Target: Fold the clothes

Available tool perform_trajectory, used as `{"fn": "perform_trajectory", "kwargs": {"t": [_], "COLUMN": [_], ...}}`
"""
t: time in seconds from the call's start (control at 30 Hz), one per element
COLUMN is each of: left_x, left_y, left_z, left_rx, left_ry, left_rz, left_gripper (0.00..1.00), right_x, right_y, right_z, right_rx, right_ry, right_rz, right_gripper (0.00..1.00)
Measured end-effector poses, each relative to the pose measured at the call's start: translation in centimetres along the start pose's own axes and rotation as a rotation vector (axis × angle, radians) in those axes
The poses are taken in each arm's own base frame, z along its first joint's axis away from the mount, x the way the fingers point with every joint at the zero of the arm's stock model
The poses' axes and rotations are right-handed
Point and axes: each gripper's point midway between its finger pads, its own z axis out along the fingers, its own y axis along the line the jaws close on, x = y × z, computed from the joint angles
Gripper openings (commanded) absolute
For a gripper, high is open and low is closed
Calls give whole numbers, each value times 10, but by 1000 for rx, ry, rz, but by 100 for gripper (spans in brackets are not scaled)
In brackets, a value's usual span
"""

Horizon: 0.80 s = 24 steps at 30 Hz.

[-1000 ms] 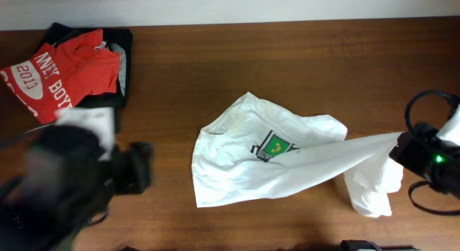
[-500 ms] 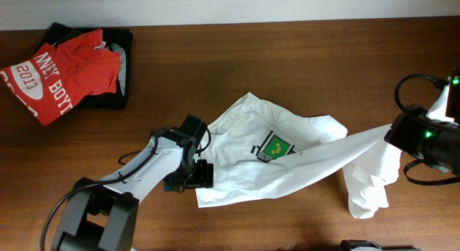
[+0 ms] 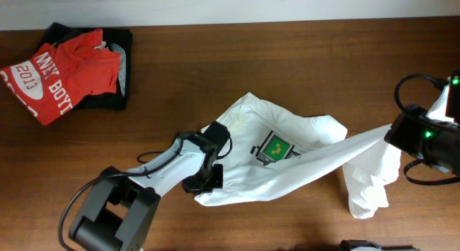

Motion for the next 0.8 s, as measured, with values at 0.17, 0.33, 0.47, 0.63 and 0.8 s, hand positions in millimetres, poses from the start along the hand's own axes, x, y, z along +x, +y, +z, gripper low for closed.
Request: {"fn": "perform_trajectory", "kwargs": {"t": [0.17, 0.33, 0.47, 0.63, 0.8], "left_x": [4, 54, 68, -5, -244], "left_y": [22, 47, 68, 101, 125], "left_z": [-79, -226, -340, -405, -313], "left_rx": [-120, 52, 175, 50, -149], "left_ry": [-64, -438, -827, -1144, -1064], "left_rz": [-1, -17, -85, -366, -383], "left_gripper": [1, 1, 1, 1, 99], "right_x": [0, 11, 17, -48, -125], "right_y": [1, 10, 5, 31, 70], "right_z": [0, -15, -37, 50, 192], "right_rx": [-5, -97, -121, -40, -38], "right_ry": [2, -7, -77, -13, -40], "right_rz": [-10, -29, -32, -35, -103], "right_gripper": [4, 4, 4, 4, 83]}}
